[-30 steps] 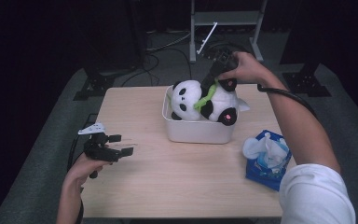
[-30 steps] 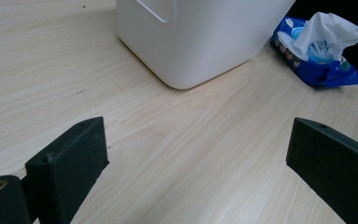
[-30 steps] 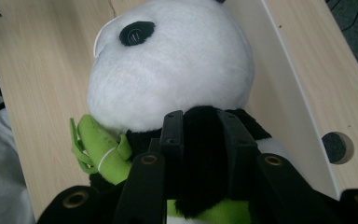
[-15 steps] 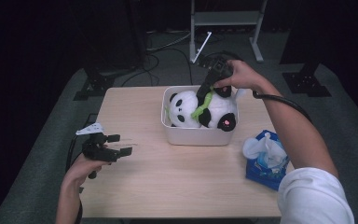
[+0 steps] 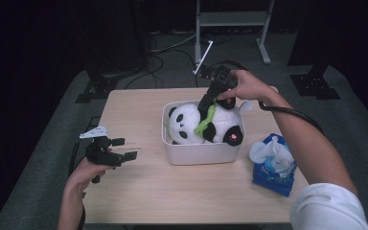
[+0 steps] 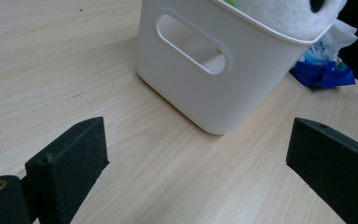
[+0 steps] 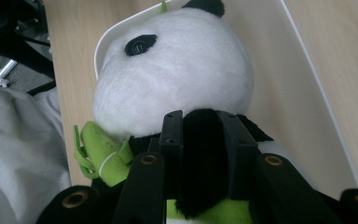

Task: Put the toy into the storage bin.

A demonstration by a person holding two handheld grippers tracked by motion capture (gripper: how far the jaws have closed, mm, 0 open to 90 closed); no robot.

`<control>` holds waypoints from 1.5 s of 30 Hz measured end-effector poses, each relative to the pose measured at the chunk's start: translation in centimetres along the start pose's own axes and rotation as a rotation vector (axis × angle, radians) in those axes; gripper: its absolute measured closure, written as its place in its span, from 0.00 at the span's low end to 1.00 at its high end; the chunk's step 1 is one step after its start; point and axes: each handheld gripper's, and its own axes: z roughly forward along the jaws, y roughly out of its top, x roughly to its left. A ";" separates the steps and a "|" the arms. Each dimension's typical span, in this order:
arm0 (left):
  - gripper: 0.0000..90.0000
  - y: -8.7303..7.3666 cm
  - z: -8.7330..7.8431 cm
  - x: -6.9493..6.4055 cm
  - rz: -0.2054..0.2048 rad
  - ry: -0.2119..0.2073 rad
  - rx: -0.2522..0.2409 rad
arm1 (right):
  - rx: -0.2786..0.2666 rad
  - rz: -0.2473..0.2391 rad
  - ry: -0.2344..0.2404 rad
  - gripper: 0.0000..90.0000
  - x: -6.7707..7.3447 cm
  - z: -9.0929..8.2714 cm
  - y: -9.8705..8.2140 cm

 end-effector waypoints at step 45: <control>0.04 0.0 0.4 0.0 -0.001 -0.009 0.013 | 0.007 0.076 -0.074 0.74 -3.9 7.7 -0.9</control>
